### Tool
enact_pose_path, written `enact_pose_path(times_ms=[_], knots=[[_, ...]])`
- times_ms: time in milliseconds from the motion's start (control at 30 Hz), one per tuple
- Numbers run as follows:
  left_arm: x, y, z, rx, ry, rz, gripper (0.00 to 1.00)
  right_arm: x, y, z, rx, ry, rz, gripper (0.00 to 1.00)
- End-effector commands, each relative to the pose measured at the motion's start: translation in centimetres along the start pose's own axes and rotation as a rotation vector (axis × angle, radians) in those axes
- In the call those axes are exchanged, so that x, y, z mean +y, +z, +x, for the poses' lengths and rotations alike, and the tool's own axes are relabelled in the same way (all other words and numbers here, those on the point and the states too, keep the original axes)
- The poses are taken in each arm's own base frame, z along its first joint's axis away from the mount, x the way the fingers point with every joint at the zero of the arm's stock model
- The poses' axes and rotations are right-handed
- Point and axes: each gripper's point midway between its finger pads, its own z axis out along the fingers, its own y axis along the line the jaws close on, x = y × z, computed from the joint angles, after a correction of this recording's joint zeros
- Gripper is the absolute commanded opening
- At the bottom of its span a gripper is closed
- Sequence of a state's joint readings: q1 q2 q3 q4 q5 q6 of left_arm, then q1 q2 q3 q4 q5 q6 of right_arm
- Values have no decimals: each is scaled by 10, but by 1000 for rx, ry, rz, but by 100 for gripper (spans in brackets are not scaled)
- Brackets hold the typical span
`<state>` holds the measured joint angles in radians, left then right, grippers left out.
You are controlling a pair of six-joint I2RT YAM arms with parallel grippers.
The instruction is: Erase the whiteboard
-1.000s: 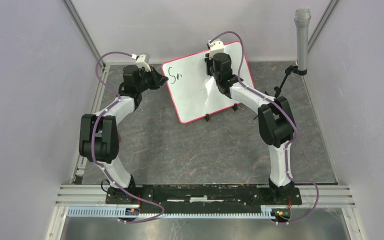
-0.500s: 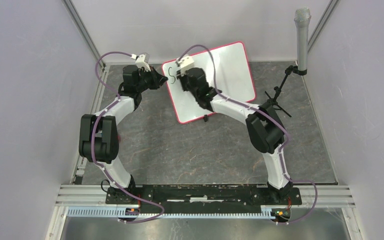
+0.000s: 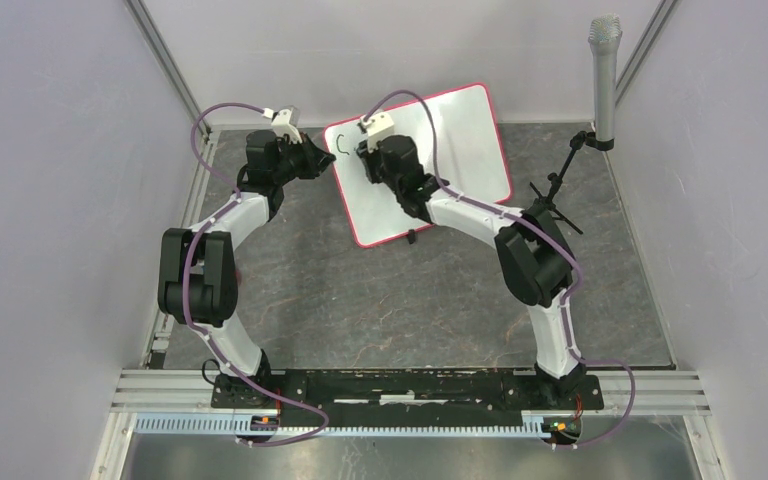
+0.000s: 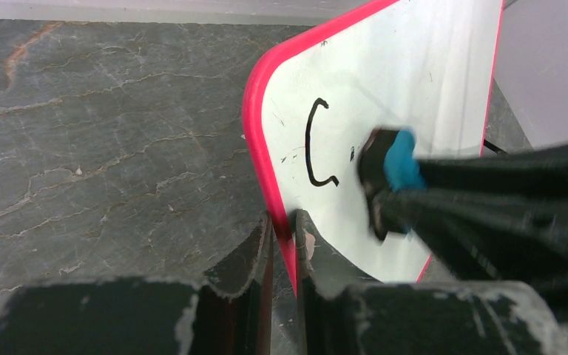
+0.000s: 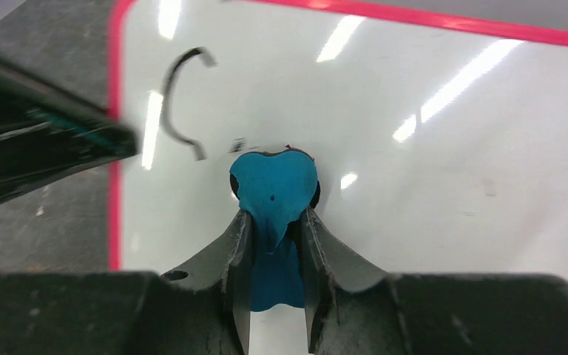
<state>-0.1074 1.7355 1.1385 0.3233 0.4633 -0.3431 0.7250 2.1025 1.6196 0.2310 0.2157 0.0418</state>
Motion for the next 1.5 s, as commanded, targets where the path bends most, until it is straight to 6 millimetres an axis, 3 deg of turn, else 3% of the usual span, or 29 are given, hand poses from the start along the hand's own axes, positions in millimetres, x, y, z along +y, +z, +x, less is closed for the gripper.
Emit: enact_pose_path(times_ms=[0,100,333,433,600,867,967,1067,1367,1467], knots=[[-26,-6,-33,-88,113,73,2,-78,-4,8,41,31,201,0],[-27,-6,-33,-87,112,76,2,-61,0,8,42,23,159,0],[-27,-7,-34,-91,119,73,2,22,14,8,46,-60,32,0],[-27,-7,-34,-90,117,73,2,41,19,4,38,-65,8,0],[-27,-7,-34,-91,118,73,2,30,19,-7,21,-102,51,0],[-28,-8,-35,-93,119,74,2,-46,11,-14,21,-40,198,0],[-28,-7,-34,-91,116,74,2,-56,9,-16,16,-12,221,0],[-28,-7,-35,-93,116,77,2,-49,11,-19,11,-11,203,0],[-29,-8,-35,-92,119,76,2,38,27,-24,-11,-85,55,0],[-29,-8,-35,-92,121,76,2,53,30,-26,-19,-93,29,0]])
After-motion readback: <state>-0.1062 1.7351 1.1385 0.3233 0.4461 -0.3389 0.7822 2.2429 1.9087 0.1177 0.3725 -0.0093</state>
